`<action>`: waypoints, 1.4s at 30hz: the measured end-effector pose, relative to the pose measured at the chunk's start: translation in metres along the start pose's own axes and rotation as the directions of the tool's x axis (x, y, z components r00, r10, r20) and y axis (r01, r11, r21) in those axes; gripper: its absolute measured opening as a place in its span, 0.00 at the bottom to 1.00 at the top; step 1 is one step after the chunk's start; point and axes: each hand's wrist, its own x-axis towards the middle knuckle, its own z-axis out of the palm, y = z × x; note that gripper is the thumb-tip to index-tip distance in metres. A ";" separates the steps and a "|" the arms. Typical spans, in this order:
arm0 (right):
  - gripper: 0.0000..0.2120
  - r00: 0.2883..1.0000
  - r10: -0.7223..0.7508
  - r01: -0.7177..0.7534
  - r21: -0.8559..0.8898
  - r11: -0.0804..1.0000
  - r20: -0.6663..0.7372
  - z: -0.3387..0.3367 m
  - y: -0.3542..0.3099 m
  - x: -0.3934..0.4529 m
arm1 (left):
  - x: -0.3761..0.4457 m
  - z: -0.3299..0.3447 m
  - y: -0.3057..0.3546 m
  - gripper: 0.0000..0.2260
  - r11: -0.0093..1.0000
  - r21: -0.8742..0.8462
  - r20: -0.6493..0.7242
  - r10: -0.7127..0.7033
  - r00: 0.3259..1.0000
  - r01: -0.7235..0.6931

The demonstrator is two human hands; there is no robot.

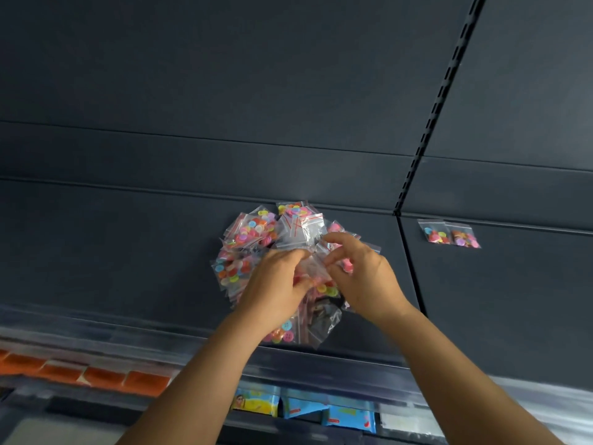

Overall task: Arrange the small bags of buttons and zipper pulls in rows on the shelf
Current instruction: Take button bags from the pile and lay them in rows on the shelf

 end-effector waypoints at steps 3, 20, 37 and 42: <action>0.16 0.997 0.062 -0.061 -0.021 0.998 0.041 -0.005 0.003 0.000 | 0.000 -0.004 -0.006 0.04 0.998 -0.053 -0.064 -0.049 0.997 0.045; 0.05 0.930 0.348 -0.340 0.624 0.704 0.115 -0.026 -0.020 0.002 | 0.015 -0.016 0.008 0.02 0.901 -0.398 -0.076 -0.222 0.972 0.174; 0.11 0.883 0.464 -0.336 0.795 0.506 0.078 -0.113 0.060 -0.005 | 0.059 0.052 0.114 0.11 0.680 -0.699 0.248 -0.061 0.967 0.222; 0.11 0.858 0.501 -0.365 0.815 0.449 0.108 -0.136 0.088 -0.004 | 0.071 0.074 0.137 0.13 0.629 -0.734 0.299 -0.040 0.953 0.257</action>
